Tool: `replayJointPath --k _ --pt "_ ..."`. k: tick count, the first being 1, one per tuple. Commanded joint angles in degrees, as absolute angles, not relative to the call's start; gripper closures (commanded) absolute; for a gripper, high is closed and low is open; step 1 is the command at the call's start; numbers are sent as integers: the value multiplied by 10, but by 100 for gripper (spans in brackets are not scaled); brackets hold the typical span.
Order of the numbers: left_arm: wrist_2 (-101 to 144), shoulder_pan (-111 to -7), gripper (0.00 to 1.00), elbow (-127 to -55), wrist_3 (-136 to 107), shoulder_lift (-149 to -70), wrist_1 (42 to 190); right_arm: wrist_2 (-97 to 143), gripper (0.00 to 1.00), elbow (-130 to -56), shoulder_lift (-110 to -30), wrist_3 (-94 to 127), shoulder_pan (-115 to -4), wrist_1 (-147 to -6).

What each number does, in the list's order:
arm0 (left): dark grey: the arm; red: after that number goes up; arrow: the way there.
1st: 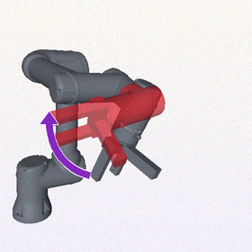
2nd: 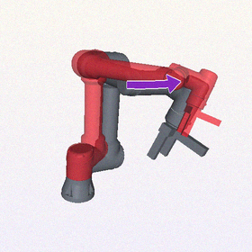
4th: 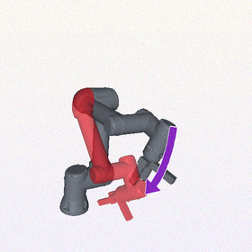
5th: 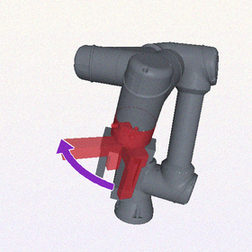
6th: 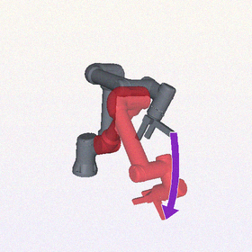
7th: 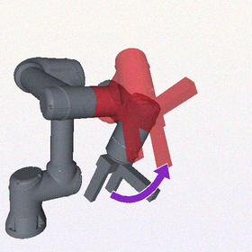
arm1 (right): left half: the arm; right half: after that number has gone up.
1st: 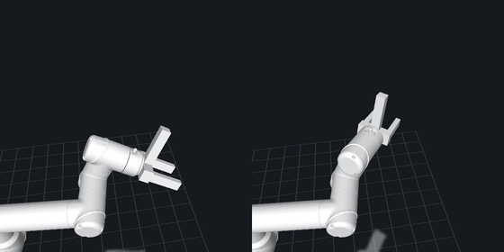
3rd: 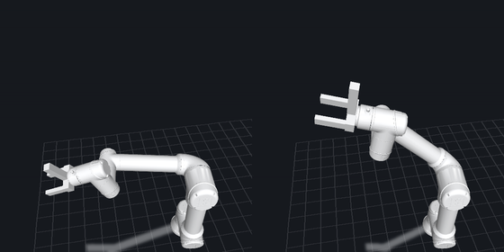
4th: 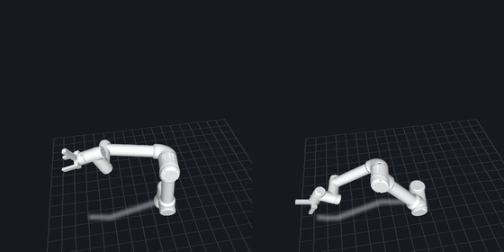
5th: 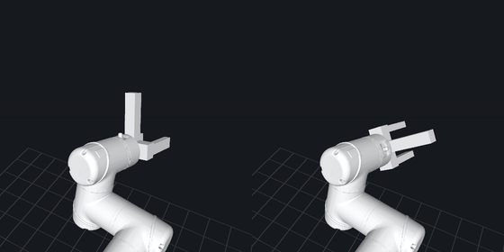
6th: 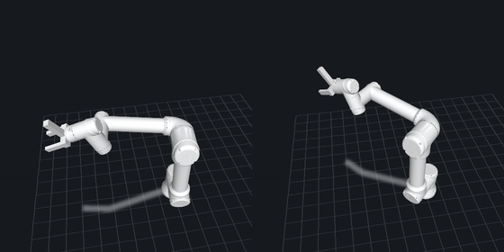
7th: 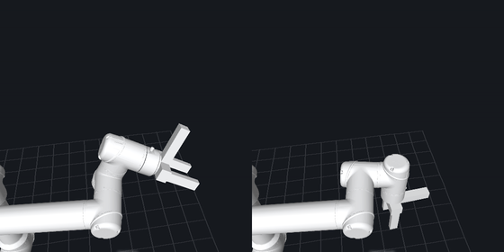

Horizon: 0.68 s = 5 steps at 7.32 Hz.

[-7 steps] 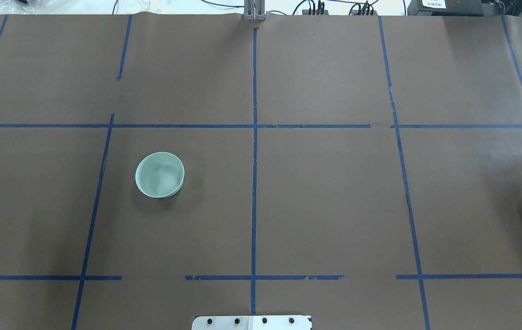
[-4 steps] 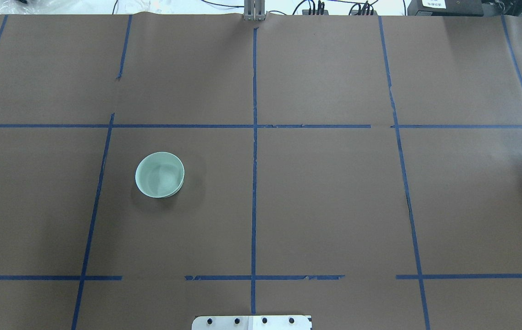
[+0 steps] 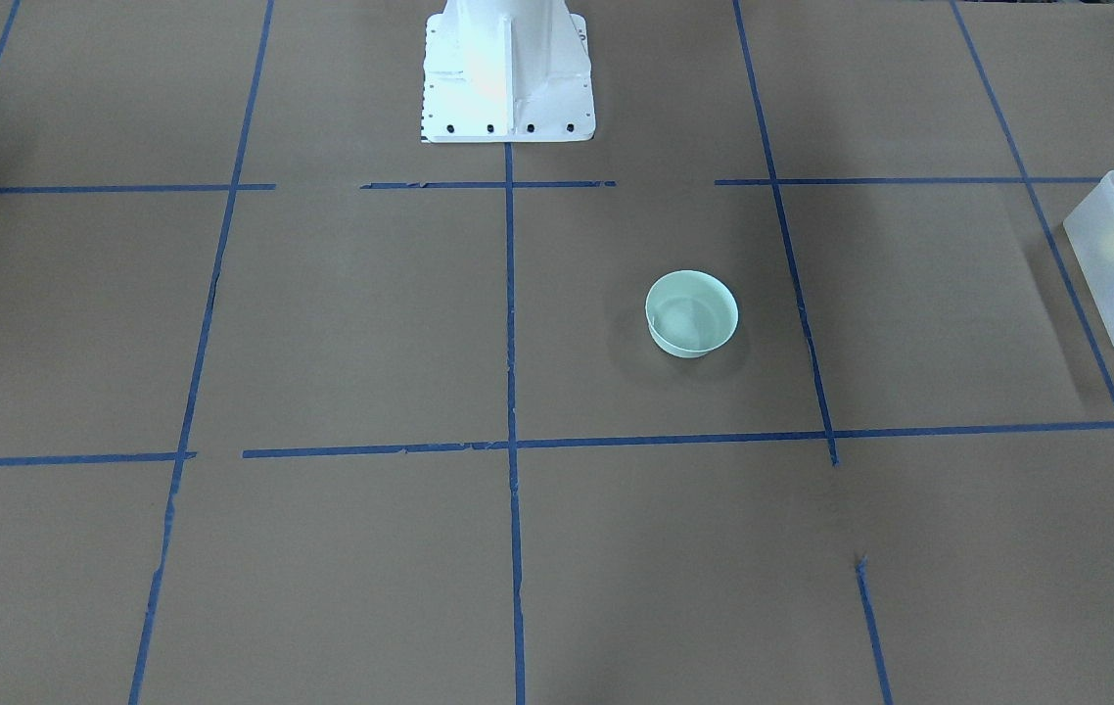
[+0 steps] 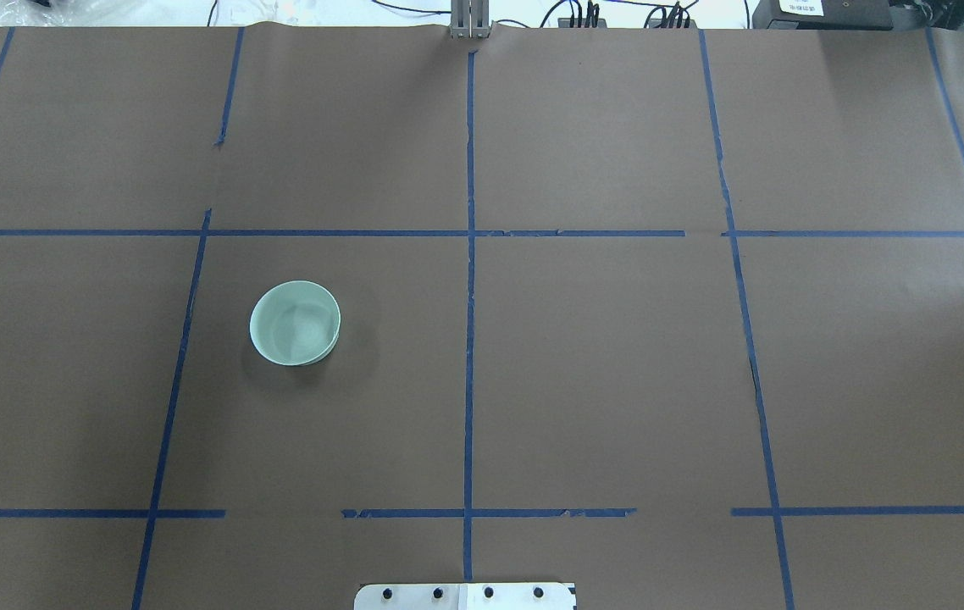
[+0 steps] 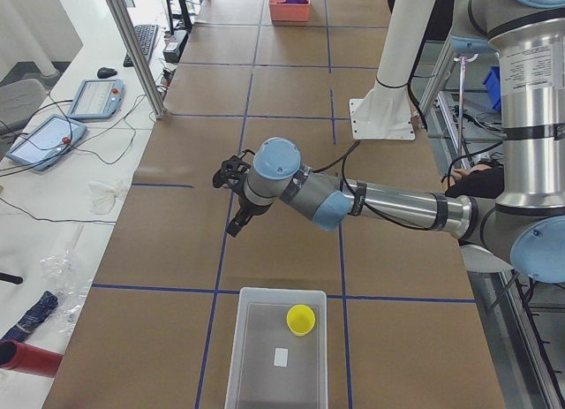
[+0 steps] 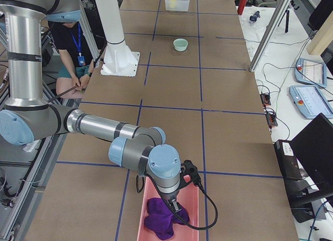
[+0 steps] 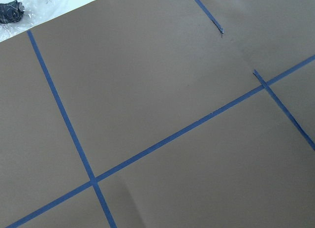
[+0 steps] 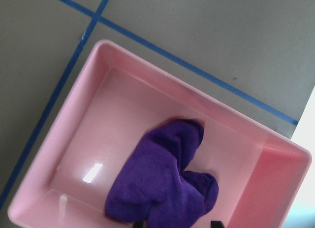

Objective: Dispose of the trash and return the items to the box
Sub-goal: 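Drop the purple cloth into the pink bin by opening the right gripper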

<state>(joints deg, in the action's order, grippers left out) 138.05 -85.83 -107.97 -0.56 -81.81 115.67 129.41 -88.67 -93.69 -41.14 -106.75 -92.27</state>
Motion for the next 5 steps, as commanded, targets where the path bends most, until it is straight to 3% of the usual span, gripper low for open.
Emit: replayJointPath --k 1,5 --pt "1348 -784 0 -1145 -197 -834 1158 1335 0 -904 -934 -245 -1010 -868" --pt "1170 -560 0 -1187 -531 -878 1198 1350 0 -904 -965 -206 -993 -774"
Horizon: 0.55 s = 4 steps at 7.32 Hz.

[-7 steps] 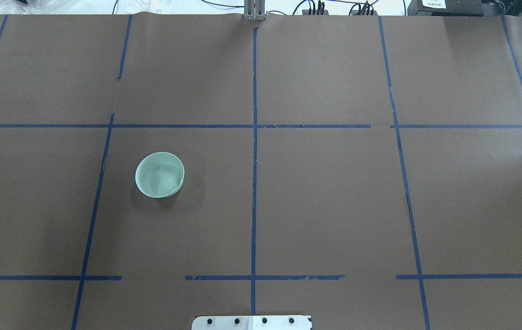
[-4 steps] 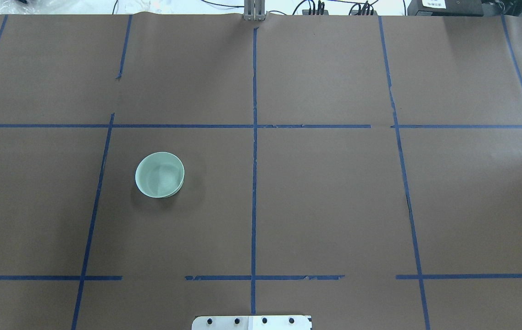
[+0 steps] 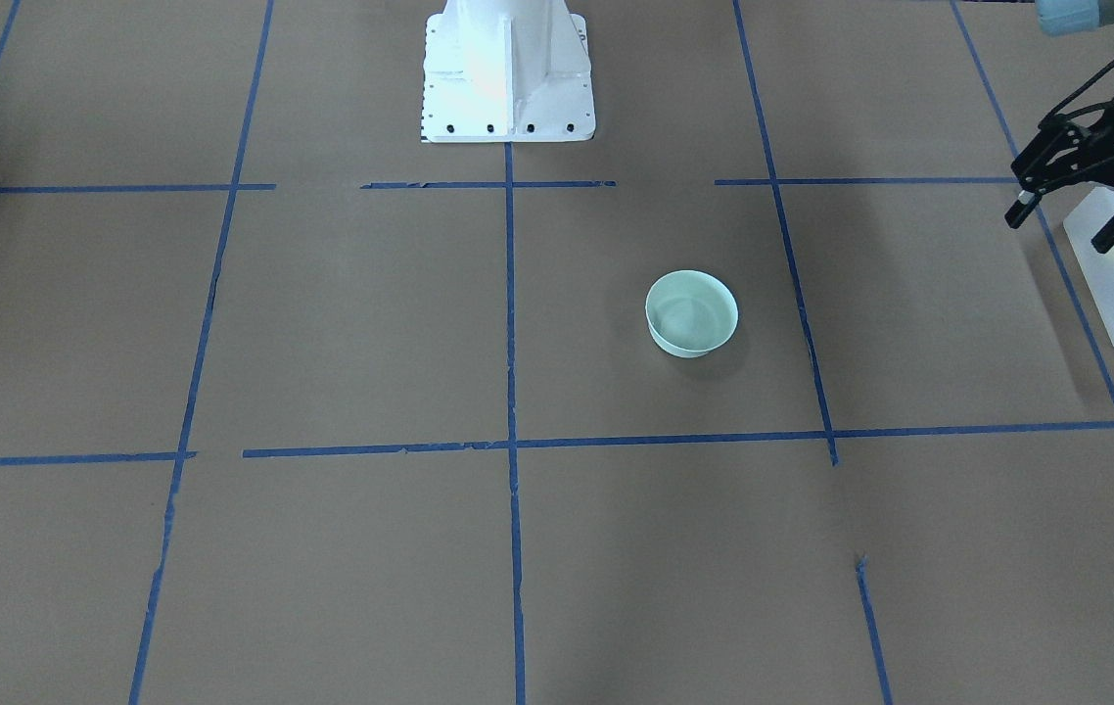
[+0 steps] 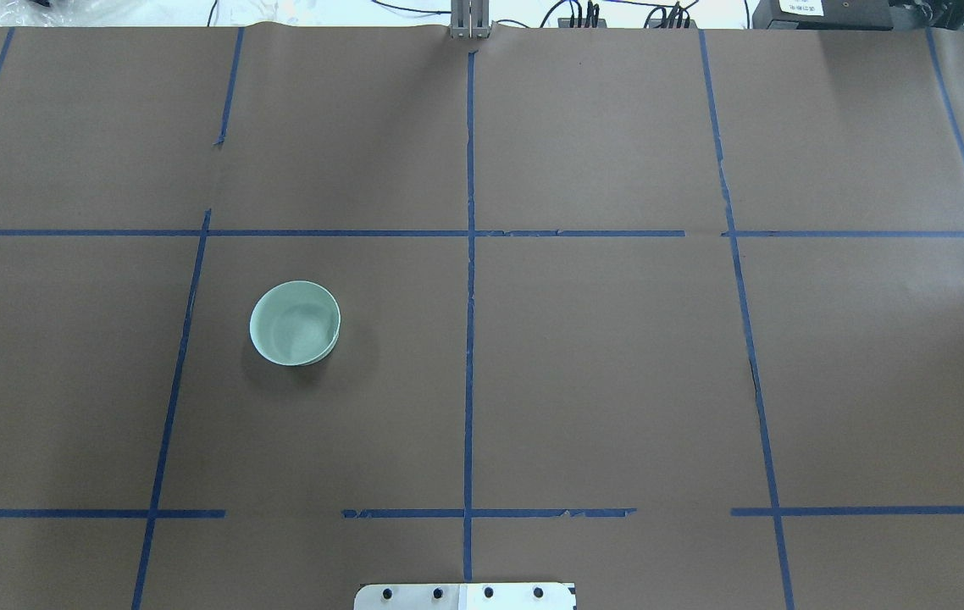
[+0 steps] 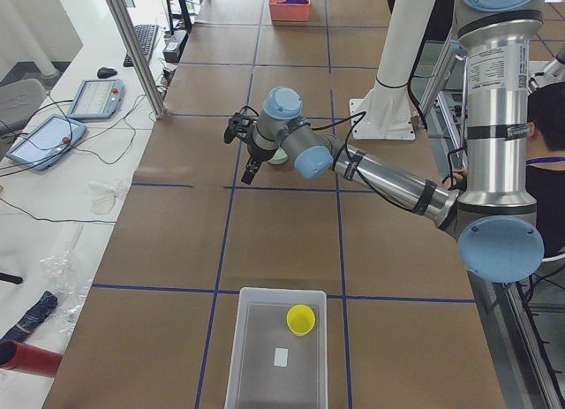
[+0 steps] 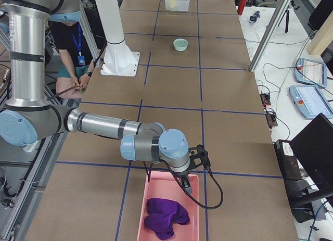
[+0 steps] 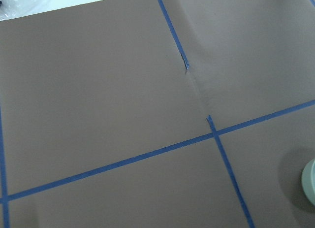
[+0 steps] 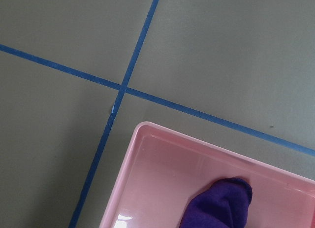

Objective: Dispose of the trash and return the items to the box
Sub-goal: 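Reach the left gripper to the pale green bowl rim and grasp it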

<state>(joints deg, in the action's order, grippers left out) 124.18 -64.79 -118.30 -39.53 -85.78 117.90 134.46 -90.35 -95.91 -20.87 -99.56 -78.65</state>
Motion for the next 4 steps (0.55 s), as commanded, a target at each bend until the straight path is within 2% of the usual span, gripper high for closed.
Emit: replayJointPath --k 1,2,3,4 --pt "1153 -509 16 -1180 -622 -899 1197 1351 0 -904 -965 -198 -992 -775" --pt "1113 -452 37 -1163 -731 -927 1197 1349 0 -907 -965 -160 -989 -775" --pt "1054 -388 49 -1130 -835 -967 1194 1346 0 -912 -964 -134 -986 -775" --pt "1016 -353 50 -1090 -878 -1006 1189 1346 0 -914 -964 -133 -985 -774"
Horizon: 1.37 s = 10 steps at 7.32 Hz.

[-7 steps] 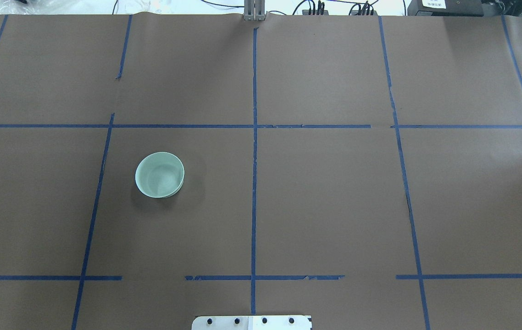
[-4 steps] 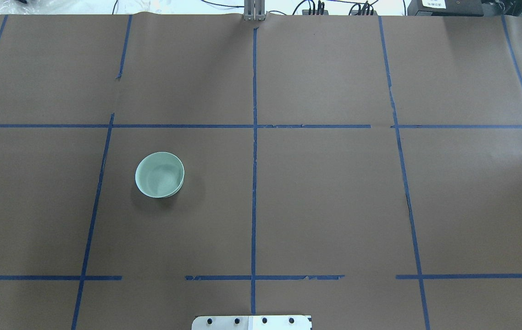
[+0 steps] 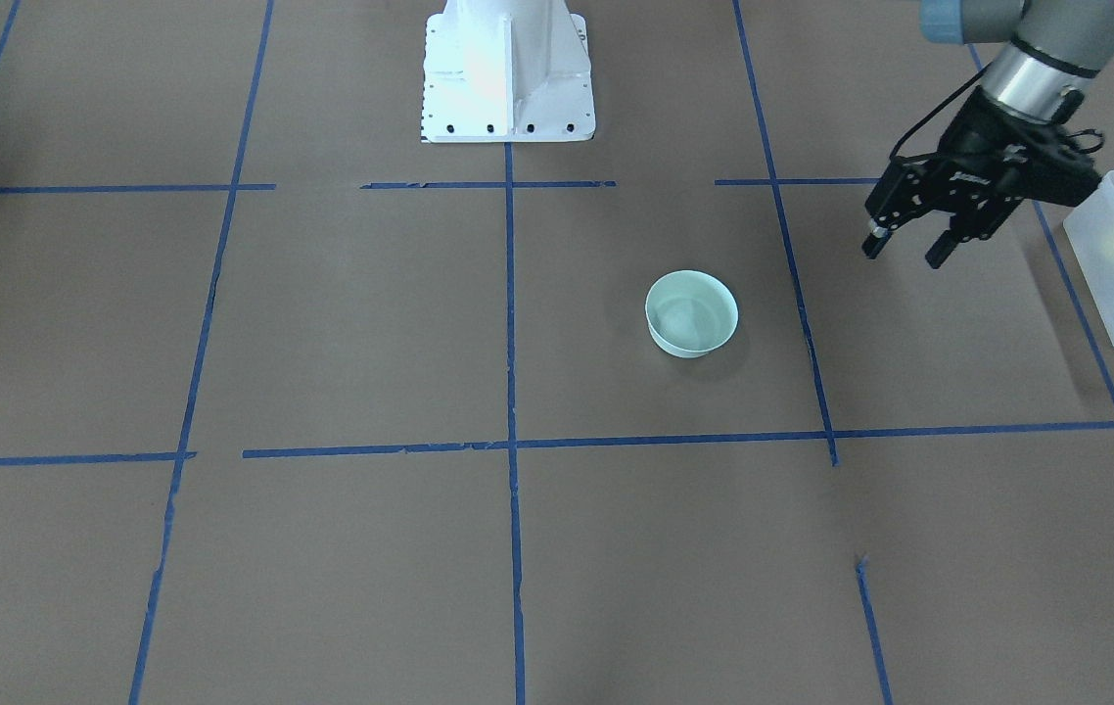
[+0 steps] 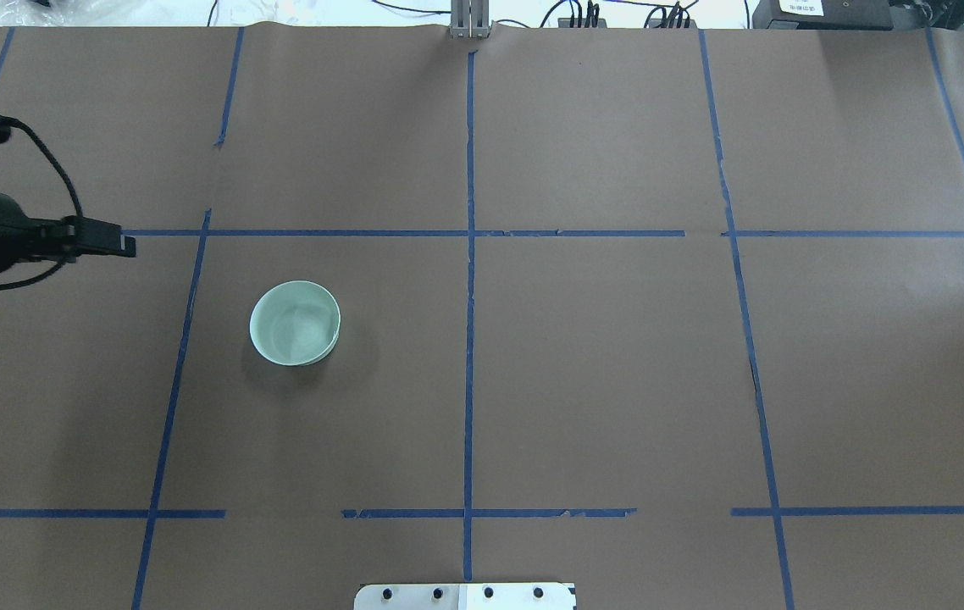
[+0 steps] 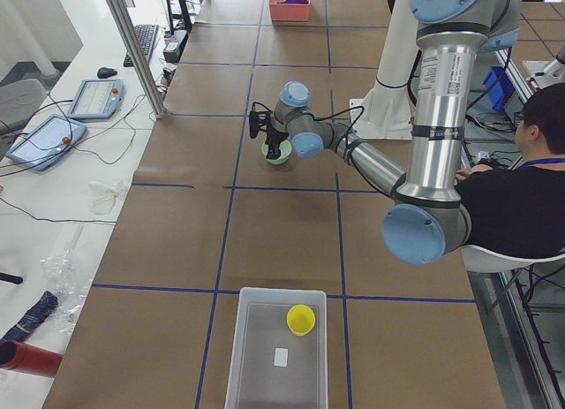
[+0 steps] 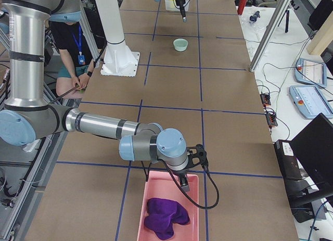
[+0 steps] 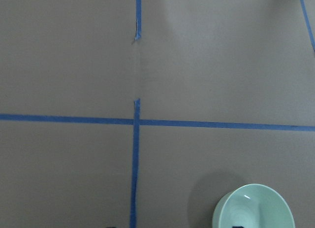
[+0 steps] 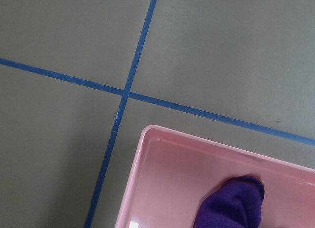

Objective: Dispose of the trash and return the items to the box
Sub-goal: 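Reach the left gripper to the pale green bowl rim and grasp it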

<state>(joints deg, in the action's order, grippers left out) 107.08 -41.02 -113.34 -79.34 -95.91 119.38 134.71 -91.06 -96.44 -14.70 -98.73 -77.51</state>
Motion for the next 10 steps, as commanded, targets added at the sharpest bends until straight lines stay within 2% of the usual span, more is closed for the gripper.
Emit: replayJointPath --k 1,4,8,10 --pt "1003 -338 50 -1059 -887 -1033 1181 1346 0 -913 -965 -134 -986 -774" --pt "993 -316 50 -1041 -884 -1031 1180 1346 0 -914 -965 -134 -986 -773" --pt "998 -319 54 -1083 -873 -1032 1120 1346 0 -913 -965 -135 -986 -773" --pt "995 -312 54 -1044 -864 -1038 1122 1346 0 -913 -966 -135 -986 -773"
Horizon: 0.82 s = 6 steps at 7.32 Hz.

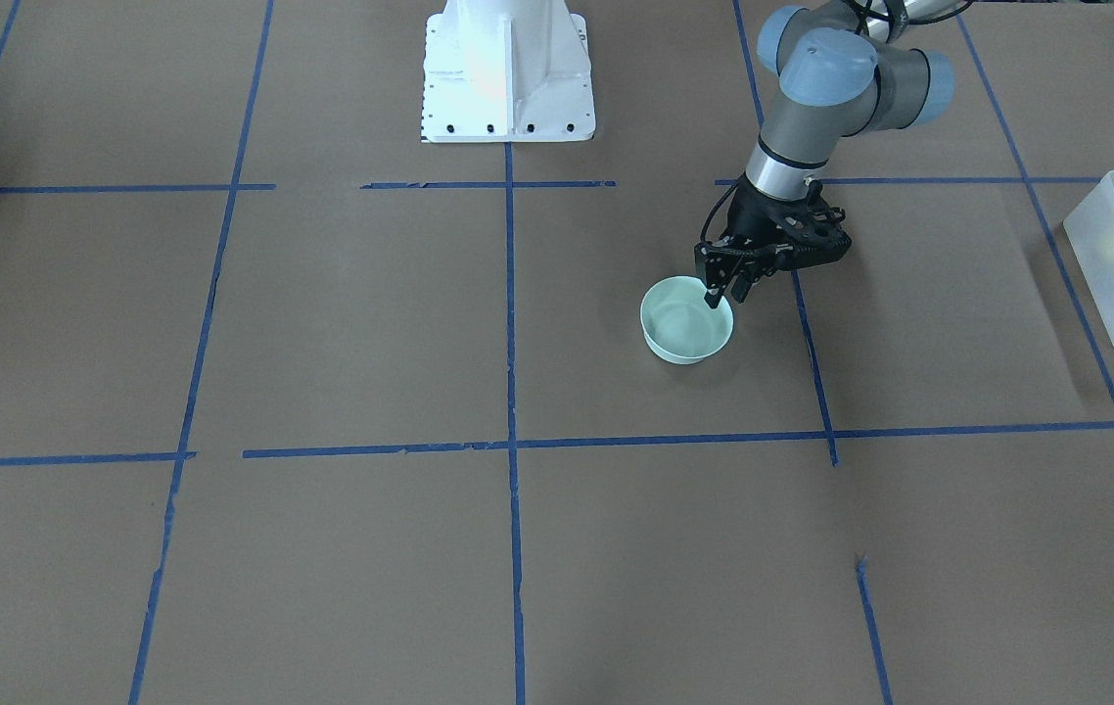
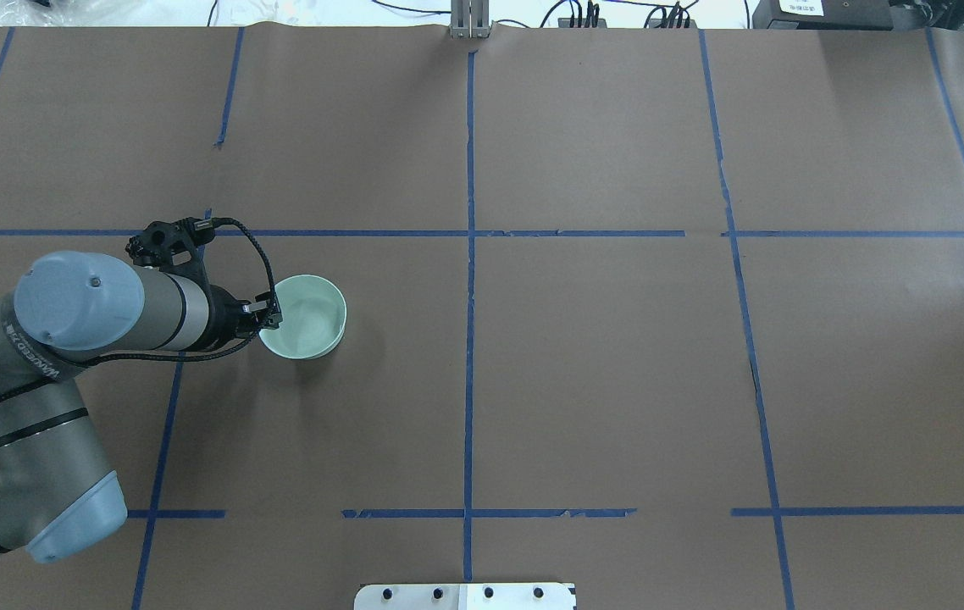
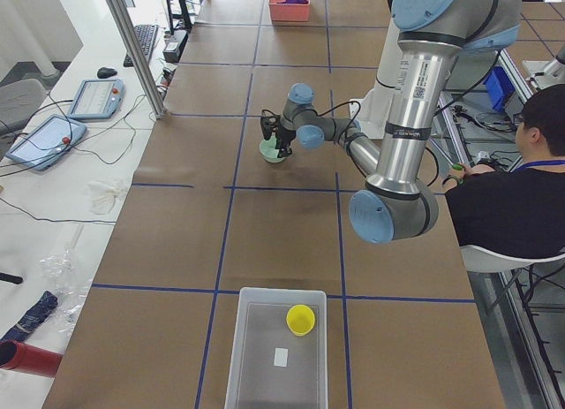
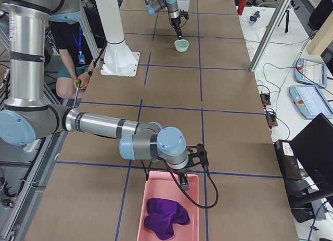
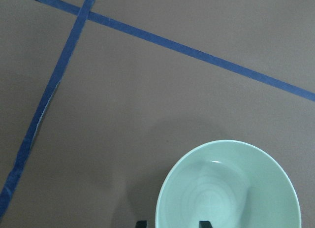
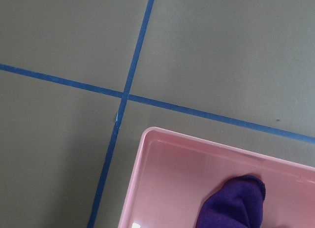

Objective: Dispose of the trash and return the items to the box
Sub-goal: 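Reach the left gripper to the pale green bowl rim and grasp it, then lift the pale green bowl with the left gripper and carry it off the table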

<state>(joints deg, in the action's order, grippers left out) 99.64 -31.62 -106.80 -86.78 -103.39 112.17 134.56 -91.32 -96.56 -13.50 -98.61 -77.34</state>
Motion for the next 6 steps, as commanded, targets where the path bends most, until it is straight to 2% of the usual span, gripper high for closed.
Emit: replayJointPath --k 1,2,3,4,6 --pt "994 -306 54 -1028 -864 -1048 1122 1346 0 -912 -966 -135 -986 -773" --pt "993 -302 58 -1029 -865 -1048 1122 1346 0 -912 -966 -135 -986 -773" --pt "997 -302 100 -1041 -862 -1049 1123 1346 0 -912 -966 -138 -986 -773" --pt "998 -304 100 -1049 -862 -1049 1123 1346 0 -912 -966 -138 -986 -773" --pt "1024 -333 100 -1118 -771 -1019 1107 1346 0 -911 -968 -141 -986 -773"
